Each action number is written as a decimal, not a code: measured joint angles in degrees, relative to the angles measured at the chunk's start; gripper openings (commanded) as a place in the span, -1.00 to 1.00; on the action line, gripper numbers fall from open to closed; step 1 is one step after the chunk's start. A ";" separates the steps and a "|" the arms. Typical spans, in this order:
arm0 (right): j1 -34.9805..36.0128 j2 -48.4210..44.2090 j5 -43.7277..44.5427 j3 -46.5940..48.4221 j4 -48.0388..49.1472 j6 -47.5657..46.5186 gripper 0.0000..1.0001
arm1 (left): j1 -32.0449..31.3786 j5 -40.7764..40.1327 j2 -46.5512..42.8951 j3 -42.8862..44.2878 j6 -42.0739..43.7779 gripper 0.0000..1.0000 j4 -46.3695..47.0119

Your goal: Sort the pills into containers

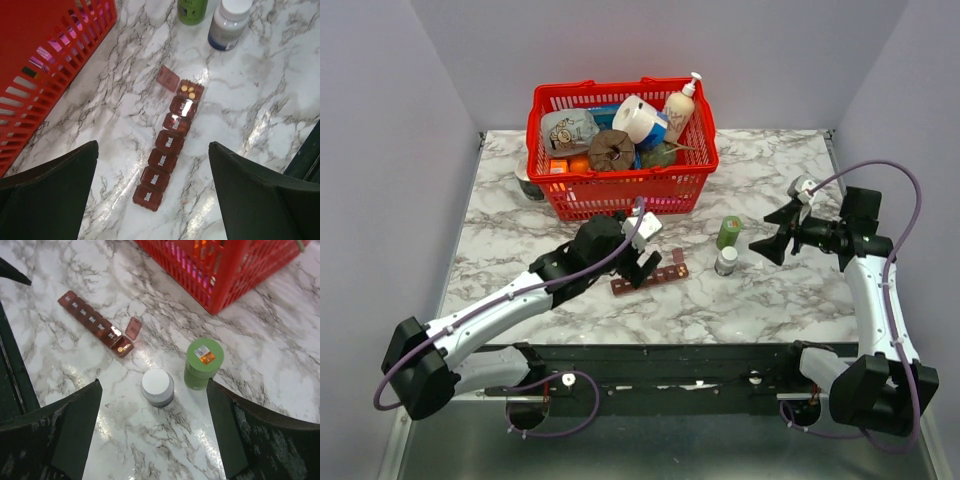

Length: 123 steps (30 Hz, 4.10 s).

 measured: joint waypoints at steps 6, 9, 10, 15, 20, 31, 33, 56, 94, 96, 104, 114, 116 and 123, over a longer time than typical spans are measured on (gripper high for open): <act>9.66 1.25 1.36 2.60 -4.74 -8.39 0.89 | 0.37 4.50 -3.02 -7.56 10.19 0.97 2.67; 14.91 2.43 1.88 2.91 -4.66 -10.10 0.89 | 0.37 5.99 -3.08 -11.43 15.72 0.97 5.01; 16.68 3.21 2.38 3.13 -4.50 -10.32 0.88 | 0.37 6.43 -3.15 -12.61 17.29 0.97 5.77; 24.74 8.85 5.64 4.59 -1.64 -9.27 0.79 | 0.37 8.59 -3.26 -18.01 23.10 0.97 9.99; 29.40 14.93 9.01 7.02 1.16 -4.90 0.70 | 0.37 9.51 0.13 -16.70 25.35 0.97 12.41; 31.76 18.23 13.03 7.56 9.16 6.10 0.49 | -1.09 7.91 14.91 -9.20 30.21 0.86 11.26; 31.76 18.27 13.66 7.17 10.01 7.17 0.46 | -1.40 7.08 17.03 -7.91 30.99 0.83 10.60; 37.29 25.62 32.30 2.69 24.96 21.33 -0.48 | -1.64 4.57 21.53 -7.10 36.41 -0.28 5.07; 45.00 35.67 31.23 10.88 5.27 5.99 -0.58 | -4.15 5.95 16.81 -11.41 40.26 -0.34 4.55; 44.98 35.67 29.88 11.78 2.78 4.26 -0.59 | -4.15 5.95 16.83 -11.39 40.24 -0.34 4.50; 45.53 36.72 26.71 14.03 -4.26 0.48 -0.59 | -4.15 5.92 17.35 -10.84 39.50 -0.34 4.15; 47.08 39.91 27.96 14.05 -5.97 1.46 -0.60 | -4.15 5.92 18.27 -9.81 38.27 -0.35 3.65; 47.56 40.98 28.98 14.08 -5.90 2.60 -0.61 | -4.17 5.92 18.45 -9.55 37.97 -0.35 3.45; 50.56 43.76 34.29 18.08 -5.95 8.46 -0.66 | -4.15 5.90 19.02 -8.72 37.13 -0.35 2.43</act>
